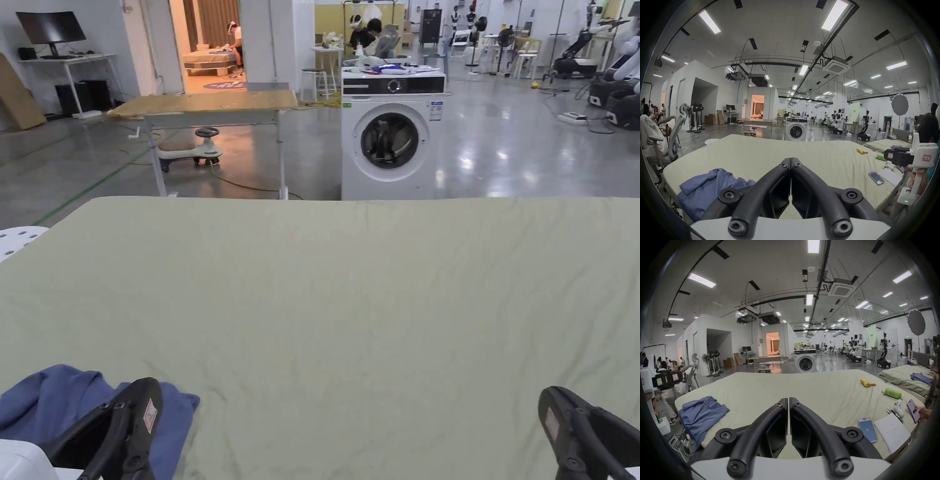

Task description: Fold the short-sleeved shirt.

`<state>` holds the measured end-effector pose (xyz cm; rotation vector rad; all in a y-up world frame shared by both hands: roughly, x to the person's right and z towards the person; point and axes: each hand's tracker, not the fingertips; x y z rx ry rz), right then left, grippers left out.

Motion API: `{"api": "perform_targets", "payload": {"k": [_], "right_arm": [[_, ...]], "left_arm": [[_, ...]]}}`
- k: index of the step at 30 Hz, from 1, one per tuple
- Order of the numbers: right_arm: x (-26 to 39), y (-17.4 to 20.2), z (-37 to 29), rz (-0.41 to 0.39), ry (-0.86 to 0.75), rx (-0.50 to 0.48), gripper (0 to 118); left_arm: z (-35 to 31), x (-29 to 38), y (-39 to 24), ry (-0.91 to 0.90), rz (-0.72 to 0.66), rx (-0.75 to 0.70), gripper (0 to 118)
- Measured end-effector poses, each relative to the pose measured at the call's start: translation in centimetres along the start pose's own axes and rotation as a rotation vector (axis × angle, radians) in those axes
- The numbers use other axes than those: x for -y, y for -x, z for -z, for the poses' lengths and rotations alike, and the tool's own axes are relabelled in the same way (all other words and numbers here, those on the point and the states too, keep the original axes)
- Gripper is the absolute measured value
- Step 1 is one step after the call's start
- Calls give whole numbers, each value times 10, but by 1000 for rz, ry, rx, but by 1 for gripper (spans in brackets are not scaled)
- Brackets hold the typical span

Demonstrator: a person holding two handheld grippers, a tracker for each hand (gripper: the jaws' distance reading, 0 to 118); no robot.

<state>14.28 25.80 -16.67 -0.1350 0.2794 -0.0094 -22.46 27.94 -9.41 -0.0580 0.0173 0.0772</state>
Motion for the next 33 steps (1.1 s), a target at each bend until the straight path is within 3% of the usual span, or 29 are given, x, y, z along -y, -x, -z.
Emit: {"api": "perform_targets", "payload": {"k": [12, 13, 14, 17, 19, 25, 28, 32, 33], "right_arm": [[10, 65, 48, -2, 39, -227, 1], [11, 69, 50, 1, 47, -242, 1], [11, 72, 52, 0, 54, -256, 1], [17, 81, 55, -23, 76, -297, 1], [22, 85, 56, -35, 91, -315, 1], [38, 82, 51, -75, 163, -325, 1], [49, 73, 50, -78, 214, -307, 1], [58, 60, 50, -24, 276, -275, 1], [60, 57, 50, -4, 286, -270, 1]], "left_arm": [[-38, 8, 58, 58, -23, -197, 2], [-37, 10, 65, 67, -31, -203, 8], [-34, 11, 72, 88, -41, -207, 21], [-9, 23, 103, 261, -75, -144, 71], [19, 39, 123, 377, -63, -128, 83], [119, 97, 188, 622, 44, -129, 84], [160, 125, 211, 726, 25, -139, 83], [192, 160, 226, 872, -43, -148, 82], [188, 161, 223, 828, -24, -151, 82]]}}
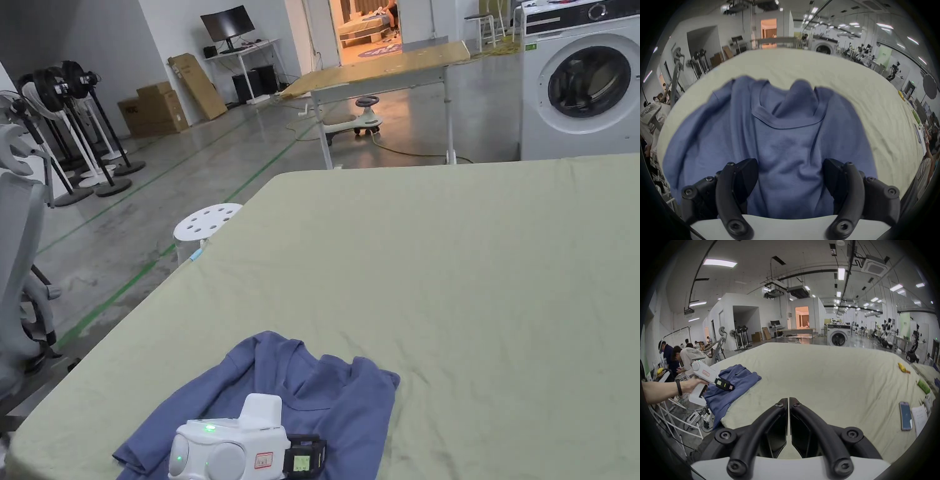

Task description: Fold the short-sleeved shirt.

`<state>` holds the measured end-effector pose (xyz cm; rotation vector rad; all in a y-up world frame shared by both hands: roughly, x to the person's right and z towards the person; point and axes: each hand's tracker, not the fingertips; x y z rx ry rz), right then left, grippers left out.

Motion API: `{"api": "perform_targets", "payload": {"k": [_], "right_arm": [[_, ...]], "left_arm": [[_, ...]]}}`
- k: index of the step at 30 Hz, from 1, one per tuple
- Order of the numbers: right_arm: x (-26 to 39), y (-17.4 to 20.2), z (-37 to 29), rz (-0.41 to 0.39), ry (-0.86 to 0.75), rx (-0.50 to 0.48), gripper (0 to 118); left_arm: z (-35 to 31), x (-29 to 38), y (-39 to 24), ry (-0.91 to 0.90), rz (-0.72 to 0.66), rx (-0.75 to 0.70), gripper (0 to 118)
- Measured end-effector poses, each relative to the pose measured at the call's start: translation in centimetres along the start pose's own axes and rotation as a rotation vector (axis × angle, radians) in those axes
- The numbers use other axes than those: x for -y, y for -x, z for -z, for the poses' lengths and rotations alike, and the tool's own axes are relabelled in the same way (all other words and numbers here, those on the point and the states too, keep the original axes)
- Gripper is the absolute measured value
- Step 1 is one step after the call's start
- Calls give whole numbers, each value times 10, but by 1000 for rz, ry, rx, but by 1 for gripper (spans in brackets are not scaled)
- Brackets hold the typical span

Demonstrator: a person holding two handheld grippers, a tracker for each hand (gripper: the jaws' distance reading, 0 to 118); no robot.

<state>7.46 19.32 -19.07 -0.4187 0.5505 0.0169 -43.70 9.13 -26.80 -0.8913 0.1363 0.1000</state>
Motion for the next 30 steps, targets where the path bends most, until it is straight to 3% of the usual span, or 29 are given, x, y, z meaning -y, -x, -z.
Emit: {"api": "perform_targets", "payload": {"k": [2, 4, 6, 8, 13, 17, 23, 26, 30], "right_arm": [[6, -7, 0, 63, 17, 5, 1], [11, -13, 1, 123, 34, 21, 1], [14, -17, 0, 169, 42, 23, 1], [16, -21, -3, 189, 35, 27, 1], [18, -26, -17, 176, 32, 39, 1], [19, -36, -30, 166, 13, 52, 1], [23, -56, -46, 256, -28, 89, 1], [24, -64, -57, 264, -38, 116, 1], [29, -74, -74, 262, -57, 196, 1]], "left_arm": [[-2, -3, -5, -4, 24, -15, 81], [-6, -6, -4, 15, 23, -10, 72], [-7, -12, -3, 21, -1, 7, 42], [-4, -11, -4, 12, -21, -17, 5], [-10, -10, -7, 1, -39, -29, 1], [-42, -31, 0, -127, -151, 7, 0], [-97, -105, -10, -279, -188, -11, 0], [-118, -163, -41, -394, -109, -9, 0], [-132, -220, -127, -472, 61, 113, 0]]}}
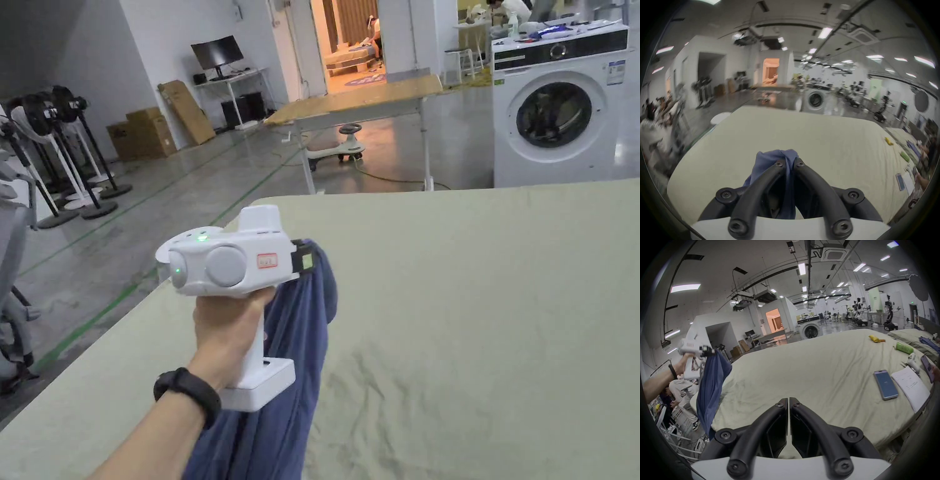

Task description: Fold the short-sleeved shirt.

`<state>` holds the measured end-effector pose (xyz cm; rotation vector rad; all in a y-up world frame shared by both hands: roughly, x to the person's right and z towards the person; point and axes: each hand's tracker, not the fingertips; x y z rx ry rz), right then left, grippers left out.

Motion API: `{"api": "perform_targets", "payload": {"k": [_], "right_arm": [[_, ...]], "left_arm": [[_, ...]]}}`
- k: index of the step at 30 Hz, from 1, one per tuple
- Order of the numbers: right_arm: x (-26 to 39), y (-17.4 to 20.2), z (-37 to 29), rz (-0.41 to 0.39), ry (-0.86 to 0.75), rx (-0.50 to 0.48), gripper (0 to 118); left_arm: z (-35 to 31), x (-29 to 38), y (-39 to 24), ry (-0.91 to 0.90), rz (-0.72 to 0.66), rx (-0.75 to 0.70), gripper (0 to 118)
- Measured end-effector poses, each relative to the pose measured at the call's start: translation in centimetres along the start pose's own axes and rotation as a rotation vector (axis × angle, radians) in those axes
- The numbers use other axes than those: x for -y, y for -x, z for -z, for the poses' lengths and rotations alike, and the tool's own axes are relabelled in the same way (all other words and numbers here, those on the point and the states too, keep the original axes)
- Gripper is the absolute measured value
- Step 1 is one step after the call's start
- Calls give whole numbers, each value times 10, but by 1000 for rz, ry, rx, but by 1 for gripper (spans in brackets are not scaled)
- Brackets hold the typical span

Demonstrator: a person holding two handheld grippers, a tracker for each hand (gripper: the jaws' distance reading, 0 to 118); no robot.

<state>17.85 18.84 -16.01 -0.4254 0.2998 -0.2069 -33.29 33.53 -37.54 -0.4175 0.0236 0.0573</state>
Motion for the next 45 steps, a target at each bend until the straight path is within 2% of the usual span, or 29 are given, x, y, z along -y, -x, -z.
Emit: {"api": "perform_targets", "payload": {"k": [4, 9, 14, 18, 19, 20, 22, 23, 24, 27, 31, 34, 37, 38, 39, 40, 41, 42, 45], "right_arm": [[4, -20, -10, 58, -3, 39, 1], [9, -41, -26, 91, -18, 110, 1], [12, -59, -48, 84, -27, 180, 1], [17, -63, -63, 79, -30, 226, 1], [17, -62, -64, 78, -29, 226, 1], [19, -62, -64, 78, -29, 226, 1], [20, -60, -62, 79, -30, 218, 1], [18, -57, -59, 81, -28, 211, 1], [17, -55, -57, 80, -30, 200, 1], [8, -44, -51, 45, -59, 160, 1], [-8, -26, -45, -13, -110, 102, 1], [-17, -13, -43, -47, -140, 75, 1], [-25, -2, -44, -95, -179, 59, 1], [-27, 2, -44, -110, -190, 51, 1], [-29, 4, -44, -122, -200, 44, 1], [-31, 7, -43, -134, -208, 36, 1], [-32, 9, -42, -141, -212, 30, 1], [-34, 11, -41, -145, -212, 22, 1], [-37, 15, -35, -147, -201, 10, 1]], "left_arm": [[44, 3, -108, 50, 129, 192, 0], [80, 104, -251, 220, 120, 501, 0], [58, 210, -374, 379, 202, 808, 0], [34, 261, -411, 442, 280, 879, 1], [29, 268, -410, 435, 273, 865, 6], [23, 271, -406, 428, 288, 864, 15], [9, 267, -389, 324, 315, 880, 56], [3, 257, -379, 300, 320, 908, 73], [-6, 247, -367, 262, 324, 876, 78], [-44, 208, -313, 81, 321, 763, 78], [-104, 165, -228, -125, 210, 558, 78], [-151, 152, -173, -247, 93, 435, 78], [-197, 151, -138, -337, 90, 311, 76], [-210, 153, -130, -364, 112, 257, 69], [-219, 157, -123, -383, 144, 214, 58], [-227, 161, -118, -397, 180, 169, 40], [-232, 165, -116, -399, 210, 94, 13], [-237, 169, -113, -387, 223, 49, 1], [-252, 177, -103, -390, 184, 27, 0]]}}
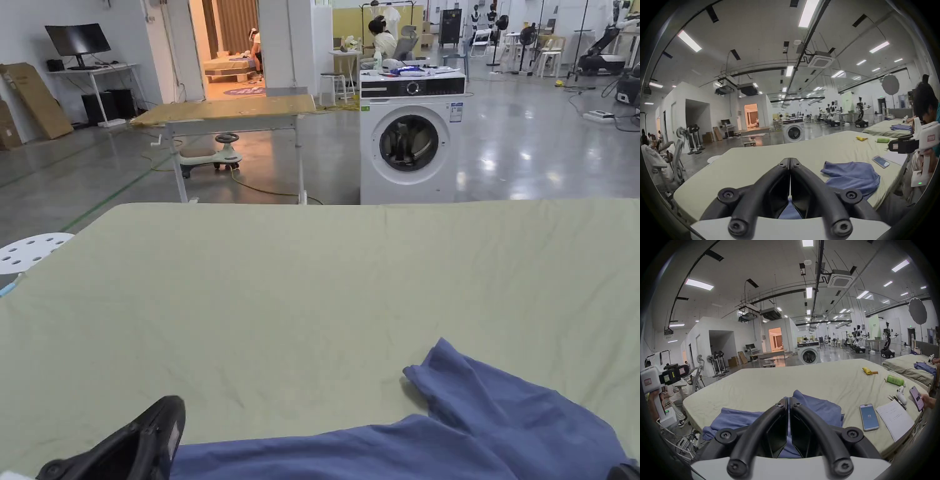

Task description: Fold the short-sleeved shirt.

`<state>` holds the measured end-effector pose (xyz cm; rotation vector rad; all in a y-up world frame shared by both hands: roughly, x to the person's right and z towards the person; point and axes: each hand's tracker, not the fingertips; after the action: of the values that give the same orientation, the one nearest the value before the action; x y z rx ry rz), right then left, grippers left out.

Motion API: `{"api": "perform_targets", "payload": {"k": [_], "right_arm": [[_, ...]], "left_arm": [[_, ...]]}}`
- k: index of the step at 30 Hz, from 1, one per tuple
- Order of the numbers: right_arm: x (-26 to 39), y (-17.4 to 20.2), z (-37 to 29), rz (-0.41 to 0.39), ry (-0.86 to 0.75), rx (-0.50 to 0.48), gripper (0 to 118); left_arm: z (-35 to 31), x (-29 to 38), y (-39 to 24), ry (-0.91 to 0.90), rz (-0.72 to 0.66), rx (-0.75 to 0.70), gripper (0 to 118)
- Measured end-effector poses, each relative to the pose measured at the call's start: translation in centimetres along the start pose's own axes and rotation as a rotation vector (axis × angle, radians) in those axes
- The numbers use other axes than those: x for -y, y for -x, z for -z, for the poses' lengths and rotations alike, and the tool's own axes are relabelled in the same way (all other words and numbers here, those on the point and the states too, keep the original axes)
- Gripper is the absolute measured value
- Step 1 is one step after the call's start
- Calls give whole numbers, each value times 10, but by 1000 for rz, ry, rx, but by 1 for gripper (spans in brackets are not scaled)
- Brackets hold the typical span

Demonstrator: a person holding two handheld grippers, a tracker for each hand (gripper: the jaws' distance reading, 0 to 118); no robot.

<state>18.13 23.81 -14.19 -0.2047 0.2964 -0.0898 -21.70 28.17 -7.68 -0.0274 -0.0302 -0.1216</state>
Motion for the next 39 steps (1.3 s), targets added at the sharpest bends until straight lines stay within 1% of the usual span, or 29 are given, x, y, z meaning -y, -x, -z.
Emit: {"api": "perform_targets", "payload": {"k": [2, 5, 9, 11, 15, 19, 20, 21, 22, 23, 24, 27, 29, 30, 31, 32, 34, 35, 36, 37, 39], "right_arm": [[0, 3, 1, -4, 8, 0, 1], [1, 7, 1, -16, 9, 2, 1], [0, 10, 1, -28, 8, 0, 1], [0, 10, 1, -32, 13, -1, 1], [4, 9, 0, -31, 25, -4, 1], [13, 4, -3, -28, 53, -12, 1], [15, 3, -3, -26, 61, -11, 1], [18, 2, -4, -22, 71, -10, 1], [19, 1, -3, -19, 81, -9, 1], [20, 1, -3, -14, 91, -6, 1], [21, -1, -3, -11, 100, -4, 1], [24, -6, -1, 2, 120, 4, 1], [26, -9, -1, 11, 132, 18, 1], [27, -11, -1, 13, 136, 23, 1], [28, -13, -2, 15, 142, 29, 1], [30, -15, -2, 17, 150, 36, 1], [34, -19, -1, 22, 169, 46, 1], [36, -21, 1, 25, 186, 54, 1], [37, -22, 4, 27, 197, 59, 1], [39, -24, 7, 29, 205, 64, 1], [42, -27, 15, 41, 222, 65, 1]], "left_arm": [[-10, 3, 2, 28, -32, -30, 0], [-18, 7, 5, 78, -41, -66, 0], [-21, 14, 13, 110, -118, -59, 0], [-18, 16, 15, 118, -125, -60, 0], [-2, 22, 21, 195, -107, -68, 0], [40, 45, 39, 320, -159, -45, 0], [54, 56, 47, 323, -183, -42, 8], [66, 66, 53, 323, -209, -48, 23], [83, 75, 61, 347, -252, -60, 45], [102, 85, 69, 405, -305, -33, 71], [118, 94, 77, 445, -344, -20, 79], [175, 127, 96, 604, -374, -65, 79], [207, 150, 105, 739, -357, -103, 77], [219, 160, 109, 794, -363, -110, 72], [227, 168, 111, 822, -372, -138, 65], [230, 173, 111, 816, -399, -145, 55], [242, 181, 111, 837, -424, -126, 41], [245, 183, 107, 833, -431, -110, 40], [245, 185, 100, 843, -392, -110, 39], [249, 187, 95, 861, -319, -115, 39], [251, 190, 91, 855, -287, -119, 30]]}}
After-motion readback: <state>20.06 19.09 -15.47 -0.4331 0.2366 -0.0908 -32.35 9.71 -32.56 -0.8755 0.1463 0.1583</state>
